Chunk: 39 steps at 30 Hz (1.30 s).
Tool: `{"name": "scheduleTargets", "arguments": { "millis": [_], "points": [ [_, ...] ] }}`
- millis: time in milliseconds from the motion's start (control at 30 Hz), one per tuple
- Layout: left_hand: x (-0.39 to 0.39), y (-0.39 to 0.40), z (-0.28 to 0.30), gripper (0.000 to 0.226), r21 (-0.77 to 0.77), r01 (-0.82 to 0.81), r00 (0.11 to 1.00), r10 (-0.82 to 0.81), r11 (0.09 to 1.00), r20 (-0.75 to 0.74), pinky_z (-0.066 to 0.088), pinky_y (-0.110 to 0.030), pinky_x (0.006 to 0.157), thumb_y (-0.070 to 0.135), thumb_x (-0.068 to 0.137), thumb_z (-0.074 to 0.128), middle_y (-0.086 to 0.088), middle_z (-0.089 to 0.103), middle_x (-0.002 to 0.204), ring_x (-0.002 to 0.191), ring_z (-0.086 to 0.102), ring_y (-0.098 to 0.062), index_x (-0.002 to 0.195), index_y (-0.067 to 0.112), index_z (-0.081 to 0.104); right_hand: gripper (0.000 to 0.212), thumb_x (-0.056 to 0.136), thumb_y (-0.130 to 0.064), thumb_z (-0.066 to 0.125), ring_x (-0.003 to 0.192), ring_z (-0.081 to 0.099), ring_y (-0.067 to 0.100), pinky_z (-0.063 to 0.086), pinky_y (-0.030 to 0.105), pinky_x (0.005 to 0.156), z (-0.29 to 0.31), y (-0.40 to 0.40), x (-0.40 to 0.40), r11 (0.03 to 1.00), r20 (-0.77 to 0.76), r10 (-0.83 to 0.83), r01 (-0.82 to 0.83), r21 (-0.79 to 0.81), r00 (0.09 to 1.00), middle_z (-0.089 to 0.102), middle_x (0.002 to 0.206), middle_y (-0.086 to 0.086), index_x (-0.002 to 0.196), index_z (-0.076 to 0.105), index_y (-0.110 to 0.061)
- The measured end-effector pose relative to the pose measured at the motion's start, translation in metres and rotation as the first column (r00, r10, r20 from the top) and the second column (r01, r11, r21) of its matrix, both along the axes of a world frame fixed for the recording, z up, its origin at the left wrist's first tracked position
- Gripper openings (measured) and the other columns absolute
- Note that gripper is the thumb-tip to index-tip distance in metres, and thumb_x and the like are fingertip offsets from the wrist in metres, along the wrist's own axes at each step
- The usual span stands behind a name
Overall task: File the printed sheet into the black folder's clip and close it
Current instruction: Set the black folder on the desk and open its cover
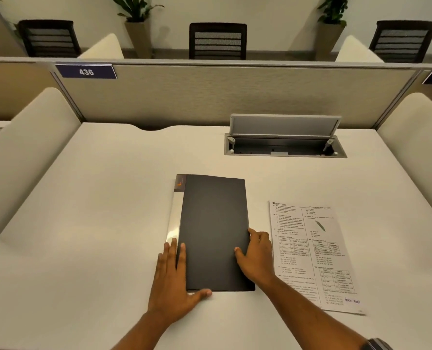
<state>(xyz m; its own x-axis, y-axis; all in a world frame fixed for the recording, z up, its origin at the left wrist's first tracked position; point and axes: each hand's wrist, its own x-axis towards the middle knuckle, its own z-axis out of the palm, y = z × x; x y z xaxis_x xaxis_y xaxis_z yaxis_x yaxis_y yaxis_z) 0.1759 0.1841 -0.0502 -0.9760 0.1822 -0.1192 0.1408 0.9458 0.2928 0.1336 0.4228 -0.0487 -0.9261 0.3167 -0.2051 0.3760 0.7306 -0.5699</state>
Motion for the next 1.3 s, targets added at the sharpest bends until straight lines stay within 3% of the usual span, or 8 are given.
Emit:
{"name": "scheduleTargets", "arguments": {
  "millis": [300, 433, 600, 767, 867, 967, 1067, 1300],
  "points": [
    [-0.006, -0.006, -0.002, 0.138, -0.052, 0.030, 0.998, -0.027, 0.998, 0.059, -0.011, -0.042, 0.123, 0.104, 0.058, 0.025, -0.004, -0.032, 0.160, 0.147, -0.030, -0.025, 0.150, 0.014, -0.024, 0.073, 0.091, -0.044, 0.072, 0.132, 0.050, 0.024, 0.046, 0.036, 0.110, 0.002, -0.002, 0.006, 1.000, 0.000, 0.004, -0.004, -0.028, 1.000, 0.045, 0.149, 0.006, 0.152, 0.040, -0.019],
    [-0.005, -0.009, 0.002, 0.134, 0.003, 0.044, 0.998, -0.044, 0.999, 0.047, -0.016, -0.036, 0.121, 0.101, 0.062, 0.029, -0.003, -0.029, 0.161, 0.148, -0.027, -0.022, 0.152, 0.015, -0.020, 0.059, 0.091, -0.041, 0.074, 0.126, 0.057, 0.024, 0.051, 0.040, 0.108, 0.009, 0.004, 0.001, 0.953, -0.022, -0.090, 0.079, -0.294, 0.996, 0.053, 0.140, 0.004, 0.141, 0.049, -0.022],
    [-0.006, -0.019, 0.005, 0.129, 0.125, 0.062, 0.997, -0.066, 0.990, 0.032, -0.003, -0.037, 0.125, 0.096, 0.067, 0.038, 0.000, -0.020, 0.164, 0.150, -0.022, -0.017, 0.154, 0.015, -0.010, 0.026, 0.102, -0.046, 0.056, 0.098, 0.067, 0.022, 0.059, 0.036, 0.084, 0.028, 0.011, -0.006, 0.720, 0.024, -0.326, 0.265, -0.642, 0.945, 0.069, 0.107, 0.005, 0.116, 0.063, -0.025],
    [-0.006, -0.025, 0.006, 0.124, 0.370, 0.048, 0.999, -0.050, 0.928, -0.005, 0.004, -0.038, 0.124, 0.091, 0.066, 0.047, 0.005, -0.008, 0.166, 0.152, -0.013, -0.012, 0.155, 0.020, -0.002, 0.019, 0.103, -0.038, 0.055, 0.090, 0.073, 0.029, 0.063, 0.040, 0.080, 0.044, 0.017, -0.016, 0.337, 0.177, -0.503, 0.381, -0.861, 0.846, 0.075, 0.096, 0.006, 0.100, 0.068, -0.024],
    [-0.002, -0.029, 0.006, 0.118, 0.554, 0.017, 1.000, -0.006, 0.833, -0.021, 0.009, -0.035, 0.122, 0.090, 0.067, 0.044, 0.012, 0.001, 0.166, 0.152, -0.002, -0.008, 0.157, 0.025, 0.005, 0.014, 0.104, -0.024, 0.058, 0.092, 0.074, 0.023, 0.064, 0.028, 0.075, 0.037, 0.006, -0.017, 0.641, -0.024, -0.329, 0.204, -0.740, 0.944, 0.076, 0.094, -0.002, 0.107, 0.071, -0.022],
    [0.001, -0.036, 0.006, 0.112, 0.705, -0.051, 0.998, 0.066, 0.708, 0.006, 0.018, -0.018, 0.118, 0.088, 0.068, 0.048, 0.016, 0.013, 0.164, 0.150, 0.013, -0.004, 0.156, 0.026, 0.015, 0.020, 0.099, -0.028, 0.064, 0.108, 0.065, 0.012, 0.054, 0.022, 0.093, 0.019, -0.010, -0.013, 0.964, -0.225, 0.171, -0.209, -0.161, 0.959, 0.066, 0.121, -0.005, 0.119, 0.067, -0.025],
    [0.007, -0.041, 0.006, 0.107, 0.760, -0.127, 0.987, 0.158, 0.637, 0.032, 0.029, -0.012, 0.112, 0.086, 0.070, 0.048, 0.016, 0.028, 0.160, 0.145, 0.028, -0.002, 0.155, 0.025, 0.024, 0.053, 0.092, -0.044, 0.068, 0.135, 0.049, 0.019, 0.048, 0.029, 0.108, 0.011, -0.026, -0.011, 0.880, -0.141, 0.475, -0.469, 0.075, 0.869, 0.045, 0.151, -0.001, 0.139, 0.057, -0.024],
    [0.016, -0.043, 0.002, 0.075, 0.821, -0.285, 0.903, 0.426, 0.494, 0.058, 0.048, -0.013, 0.094, 0.066, 0.091, 0.041, -0.001, 0.063, 0.127, 0.116, 0.060, -0.012, 0.130, 0.004, 0.057, 0.088, 0.089, -0.063, 0.063, 0.159, 0.013, 0.022, 0.025, 0.038, 0.126, -0.005, -0.028, -0.003, 0.850, 0.026, 0.511, -0.509, 0.137, 0.859, 0.011, 0.173, -0.005, 0.162, 0.026, -0.029]
  ]
}}
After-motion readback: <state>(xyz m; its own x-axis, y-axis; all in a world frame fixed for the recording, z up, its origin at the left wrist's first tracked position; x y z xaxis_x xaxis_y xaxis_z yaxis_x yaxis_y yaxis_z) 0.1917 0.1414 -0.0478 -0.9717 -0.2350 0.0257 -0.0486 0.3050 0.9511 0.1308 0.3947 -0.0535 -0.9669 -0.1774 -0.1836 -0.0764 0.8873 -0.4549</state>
